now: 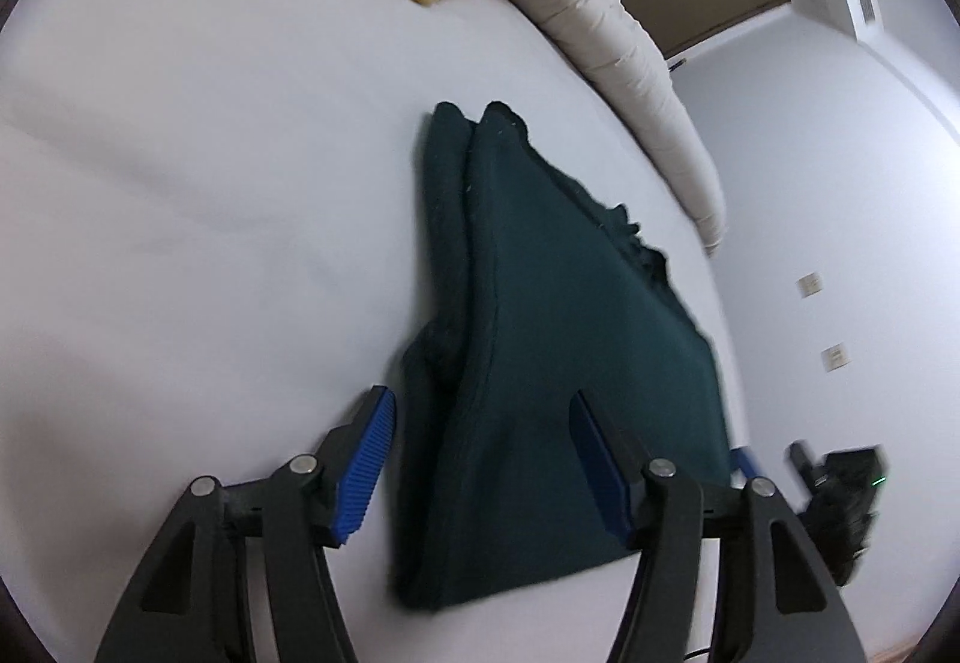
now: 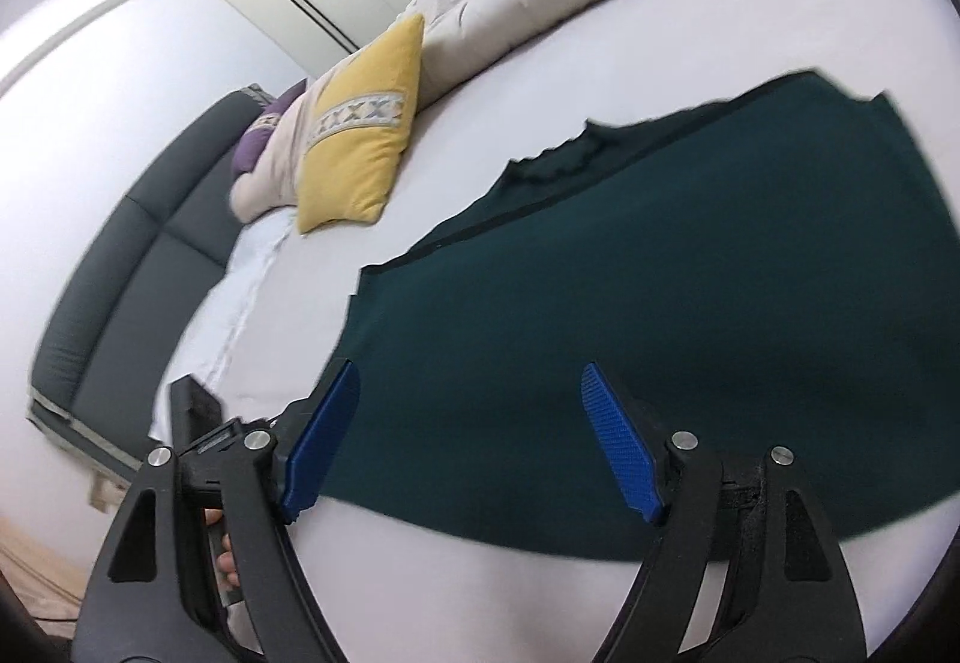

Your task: Fold small clothes

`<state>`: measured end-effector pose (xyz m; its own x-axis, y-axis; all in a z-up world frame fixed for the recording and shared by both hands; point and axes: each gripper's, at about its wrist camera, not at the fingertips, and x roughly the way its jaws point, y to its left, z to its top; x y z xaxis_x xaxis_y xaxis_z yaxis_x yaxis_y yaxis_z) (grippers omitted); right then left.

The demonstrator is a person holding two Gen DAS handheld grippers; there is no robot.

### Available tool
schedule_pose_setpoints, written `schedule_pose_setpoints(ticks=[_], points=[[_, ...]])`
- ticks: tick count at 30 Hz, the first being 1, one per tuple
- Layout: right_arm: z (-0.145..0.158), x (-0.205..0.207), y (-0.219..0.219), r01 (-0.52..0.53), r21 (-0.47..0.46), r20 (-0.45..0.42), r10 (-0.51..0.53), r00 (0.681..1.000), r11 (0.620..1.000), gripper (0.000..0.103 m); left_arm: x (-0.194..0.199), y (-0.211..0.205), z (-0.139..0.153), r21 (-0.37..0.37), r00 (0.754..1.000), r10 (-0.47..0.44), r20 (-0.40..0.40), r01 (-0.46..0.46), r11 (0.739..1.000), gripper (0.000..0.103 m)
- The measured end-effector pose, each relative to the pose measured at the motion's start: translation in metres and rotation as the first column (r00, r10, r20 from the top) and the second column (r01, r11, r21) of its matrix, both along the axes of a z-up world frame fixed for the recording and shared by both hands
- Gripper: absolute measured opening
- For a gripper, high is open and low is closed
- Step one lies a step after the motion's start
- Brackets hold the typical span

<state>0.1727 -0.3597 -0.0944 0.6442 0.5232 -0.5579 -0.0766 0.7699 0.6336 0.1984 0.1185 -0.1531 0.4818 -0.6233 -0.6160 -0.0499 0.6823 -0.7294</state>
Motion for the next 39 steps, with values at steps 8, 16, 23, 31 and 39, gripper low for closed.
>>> schedule_pose_setpoints(ticks=[8, 16, 23, 31, 39], points=[[-0.026, 0.049, 0.014, -0.034, 0.193, -0.073, 0.049, 0.996, 0.981, 0.066, 0.032, -0.003, -0.010, -0.052, 0.998, -0.024, -0.065, 0.021, 0.998, 0.028], [-0.038, 0.097, 0.066, -0.121, 0.206, -0.150, 0.154, 0.977, 0.971, 0.065, 0.033, -0.008, -0.009, -0.064, 0.998, -0.024, -0.058, 0.021, 0.998, 0.021], [-0.071, 0.121, 0.080, -0.120, 0.172, -0.258, 0.162, 0.953, 0.978, 0.047, 0.031, -0.017, 0.009, 0.037, 0.999, -0.030, -0.026, 0.031, 0.999, 0.019], [-0.066, 0.111, 0.021, -0.013, 0.388, -0.245, 0.117, 0.962, 0.922, 0.050, 0.033, -0.097, 0.082, 0.080, 0.985, -0.147, 0.095, 0.140, 0.987, 0.018], [-0.080, 0.103, -0.057, 0.098, 0.534, -0.266, 0.057, 0.962, 0.840, 0.061, 0.046, -0.259, 0.066, 0.090, 0.947, -0.309, 0.084, 0.301, 0.949, 0.020]])
